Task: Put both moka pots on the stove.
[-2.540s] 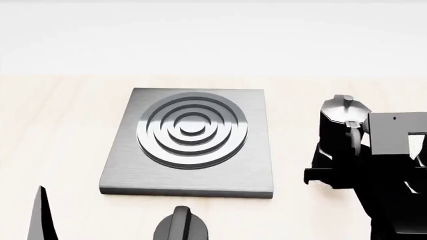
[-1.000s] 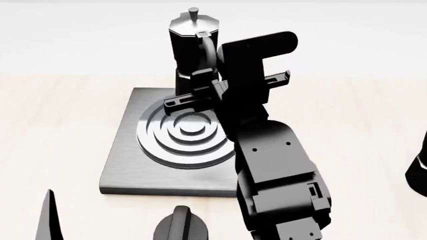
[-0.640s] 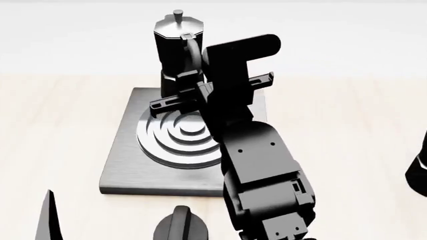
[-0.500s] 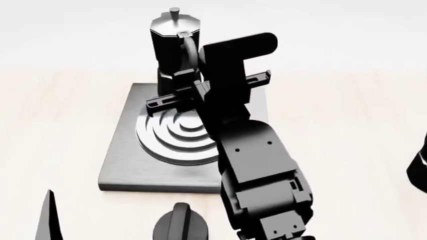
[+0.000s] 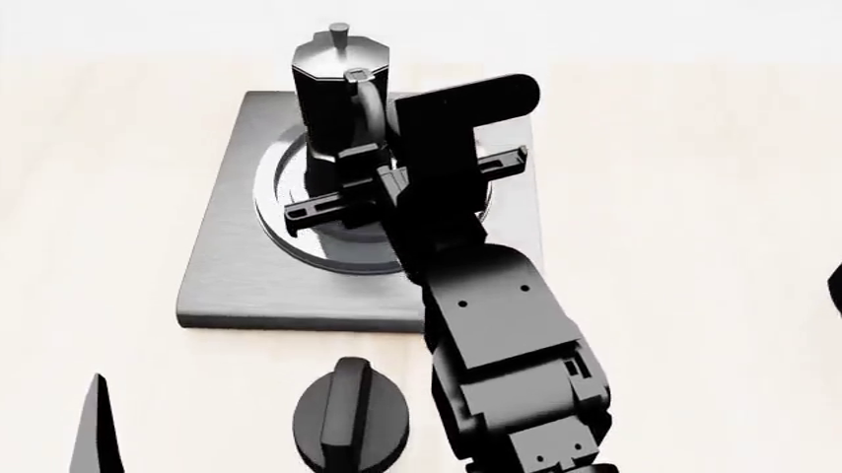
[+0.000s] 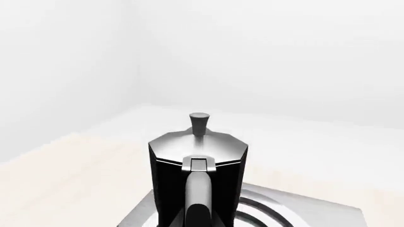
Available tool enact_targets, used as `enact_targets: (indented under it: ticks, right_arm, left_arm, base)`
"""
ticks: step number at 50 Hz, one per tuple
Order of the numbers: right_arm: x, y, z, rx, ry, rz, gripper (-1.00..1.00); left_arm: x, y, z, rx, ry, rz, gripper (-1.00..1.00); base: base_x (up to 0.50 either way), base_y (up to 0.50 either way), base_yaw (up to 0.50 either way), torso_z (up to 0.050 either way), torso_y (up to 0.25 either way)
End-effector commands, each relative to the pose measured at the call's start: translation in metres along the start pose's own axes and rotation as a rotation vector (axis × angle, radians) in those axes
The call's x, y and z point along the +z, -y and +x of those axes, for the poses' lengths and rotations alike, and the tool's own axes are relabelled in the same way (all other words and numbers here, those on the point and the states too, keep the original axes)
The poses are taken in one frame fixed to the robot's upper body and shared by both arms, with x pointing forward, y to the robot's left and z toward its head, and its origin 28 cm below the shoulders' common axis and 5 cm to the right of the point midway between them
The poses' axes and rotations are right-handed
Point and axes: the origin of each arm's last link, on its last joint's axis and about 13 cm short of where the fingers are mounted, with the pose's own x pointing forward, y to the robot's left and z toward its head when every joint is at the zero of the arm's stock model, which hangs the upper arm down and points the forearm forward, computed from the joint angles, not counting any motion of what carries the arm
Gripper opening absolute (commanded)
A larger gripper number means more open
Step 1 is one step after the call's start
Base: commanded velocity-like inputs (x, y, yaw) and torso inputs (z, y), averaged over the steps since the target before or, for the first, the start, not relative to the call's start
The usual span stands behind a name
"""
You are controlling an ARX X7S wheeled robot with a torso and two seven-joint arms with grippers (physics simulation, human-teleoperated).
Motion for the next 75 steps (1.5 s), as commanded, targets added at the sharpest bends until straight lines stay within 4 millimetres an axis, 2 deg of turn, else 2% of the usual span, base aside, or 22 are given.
enact_targets:
  ticks: [1, 9, 18, 19, 23, 29, 32, 35, 38, 48, 51, 54, 61, 63, 68, 70, 75]
  right_arm:
    - [0.007, -0.001, 0.002, 0.005, 0.046, -0.012, -1.0]
    - [0.001, 0.0, 0.001, 0.004, 0.033, -0.012, -1.0]
    - [-0.016, 0.002, -0.006, 0.002, -0.027, -0.014, -1.0]
    - [-0.016, 0.002, -0.007, -0.001, -0.026, -0.019, 1.0]
    - [-0.016, 0.001, -0.014, -0.009, -0.026, 0.001, 1.0]
    - [-0.021, -0.005, -0.052, -0.032, -0.038, -0.007, 1.0]
    - [-0.015, -0.01, -0.08, -0.031, -0.024, 0.002, 1.0]
    - [-0.01, -0.012, -0.096, -0.043, 0.003, 0.011, 1.0]
    - [-0.003, -0.015, -0.123, -0.03, 0.018, -0.002, 1.0]
    - [0.015, -0.018, -0.166, -0.049, 0.083, -0.012, 1.0]
    - [0.018, -0.015, -0.173, -0.048, 0.081, -0.022, 1.0]
    - [0.021, -0.007, -0.174, -0.125, 0.098, -0.043, 1.0]
    - [0.036, 0.016, -0.181, -0.289, 0.143, -0.188, 1.0]
    - [0.038, 0.02, -0.185, -0.271, 0.111, -0.219, 1.0]
    - [0.045, 0.034, -0.198, -0.428, 0.124, -0.298, 1.0]
    - [0.047, 0.036, -0.205, -0.389, 0.153, -0.269, 1.0]
    - [0.039, 0.039, -0.212, -0.389, 0.139, -0.379, 1.0]
  left_arm:
    - [0.0, 0.0, 0.0, 0.0, 0.001, -0.003, 1.0]
    - [0.001, -0.001, 0.001, 0.018, 0.01, -0.012, 1.0]
    - [0.0, 0.0, 0.0, 0.016, 0.008, -0.011, 1.0]
    - [0.0, 0.0, 0.0, 0.015, 0.008, -0.011, 1.0]
    - [0.001, 0.0, 0.0, 0.015, 0.009, -0.011, 1.0]
    - [0.0, 0.0, 0.0, 0.018, 0.007, -0.011, 1.0]
    - [0.001, -0.001, 0.0, 0.02, 0.009, -0.011, 1.0]
    - [0.001, 0.0, 0.0, 0.02, 0.01, -0.012, 1.0]
    - [0.001, 0.0, 0.0, 0.018, 0.009, -0.012, 1.0]
    - [0.001, 0.0, 0.0, 0.017, 0.01, -0.011, 1.0]
    - [0.001, 0.001, 0.0, 0.012, 0.01, -0.011, 1.0]
    - [0.001, 0.001, 0.0, 0.013, 0.011, -0.013, 1.0]
    - [0.002, 0.0, 0.0, 0.018, 0.011, -0.012, 1.0]
    - [0.002, 0.0, 0.0, 0.018, 0.012, -0.014, 1.0]
    - [0.002, 0.001, 0.0, 0.016, 0.012, -0.012, 1.0]
    - [0.003, 0.001, 0.0, 0.016, 0.012, -0.013, 1.0]
    - [0.004, 0.001, 0.0, 0.02, 0.014, -0.014, 1.0]
  base:
    - [0.0, 0.0, 0.0, 0.0, -0.156]
    - [0.0, 0.0, 0.0, 0.0, -0.077]
    - [0.0, 0.0, 0.0, 0.0, 0.0]
    - [0.0, 0.0, 0.0, 0.0, 0.0]
    - [0.0, 0.0, 0.0, 0.0, 0.0]
    - [0.0, 0.0, 0.0, 0.0, 0.0]
    - [0.0, 0.0, 0.0, 0.0, 0.0]
    - [0.0, 0.0, 0.0, 0.0, 0.0]
    - [0.0, 0.0, 0.0, 0.0, 0.0]
    - [0.0, 0.0, 0.0, 0.0, 0.0]
    - [0.0, 0.0, 0.0, 0.0, 0.0]
    - [0.0, 0.0, 0.0, 0.0, 0.0]
    - [0.0, 0.0, 0.0, 0.0, 0.0]
    - [0.0, 0.0, 0.0, 0.0, 0.0]
    - [0.0, 0.0, 0.0, 0.0, 0.0]
    - [0.0, 0.0, 0.0, 0.0, 0.0]
    - [0.0, 0.0, 0.0, 0.0, 0.0]
